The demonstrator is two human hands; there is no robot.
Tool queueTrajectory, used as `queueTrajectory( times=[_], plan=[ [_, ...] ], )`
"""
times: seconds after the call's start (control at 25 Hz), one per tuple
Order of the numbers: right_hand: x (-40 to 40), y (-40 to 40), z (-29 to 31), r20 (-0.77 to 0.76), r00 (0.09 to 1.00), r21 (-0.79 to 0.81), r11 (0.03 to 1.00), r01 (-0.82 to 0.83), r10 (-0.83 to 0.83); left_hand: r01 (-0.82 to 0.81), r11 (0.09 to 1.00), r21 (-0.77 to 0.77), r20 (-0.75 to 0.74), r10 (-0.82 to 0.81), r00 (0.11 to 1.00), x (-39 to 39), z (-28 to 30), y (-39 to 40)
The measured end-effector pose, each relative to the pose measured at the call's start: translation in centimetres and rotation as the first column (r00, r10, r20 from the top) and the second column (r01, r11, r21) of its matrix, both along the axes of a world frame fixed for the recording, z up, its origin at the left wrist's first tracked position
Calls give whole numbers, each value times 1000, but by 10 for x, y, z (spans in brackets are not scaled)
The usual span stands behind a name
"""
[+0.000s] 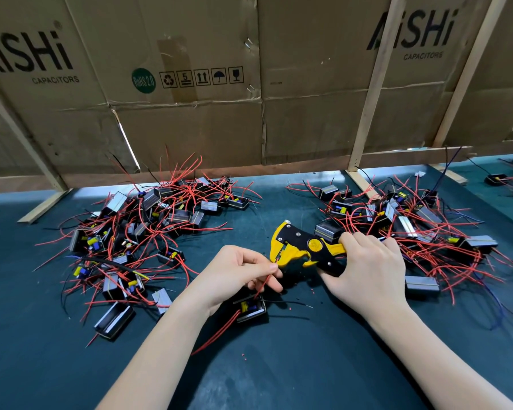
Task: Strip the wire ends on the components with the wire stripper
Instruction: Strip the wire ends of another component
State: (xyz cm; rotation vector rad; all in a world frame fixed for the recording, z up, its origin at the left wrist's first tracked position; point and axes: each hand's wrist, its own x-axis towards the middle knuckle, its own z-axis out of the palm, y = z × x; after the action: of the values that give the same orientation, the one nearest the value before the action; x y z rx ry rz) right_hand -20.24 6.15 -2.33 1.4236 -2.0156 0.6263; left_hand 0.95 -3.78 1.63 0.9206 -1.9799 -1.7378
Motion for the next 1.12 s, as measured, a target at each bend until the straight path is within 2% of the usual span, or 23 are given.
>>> queueTrajectory(
  times=[0.4,0.8,0.96,1.12],
  plan=[
    [2,0,0,37,999,30,999,-21,20,20,999,-27,6,-20,1000,3,2,-2],
    [3,0,2,93,994,114,993,41,-52,36,997,-67,32,-34,999,4,7,-1],
    [-4,-1,3,144,987,54,997,57,-65,60,995,-82,80,-53,995,6,9,-4],
    [-10,-1,0,166,984,-14,998,68,-65,22,993,-114,46,-17,999,11,10,-7]
  ],
)
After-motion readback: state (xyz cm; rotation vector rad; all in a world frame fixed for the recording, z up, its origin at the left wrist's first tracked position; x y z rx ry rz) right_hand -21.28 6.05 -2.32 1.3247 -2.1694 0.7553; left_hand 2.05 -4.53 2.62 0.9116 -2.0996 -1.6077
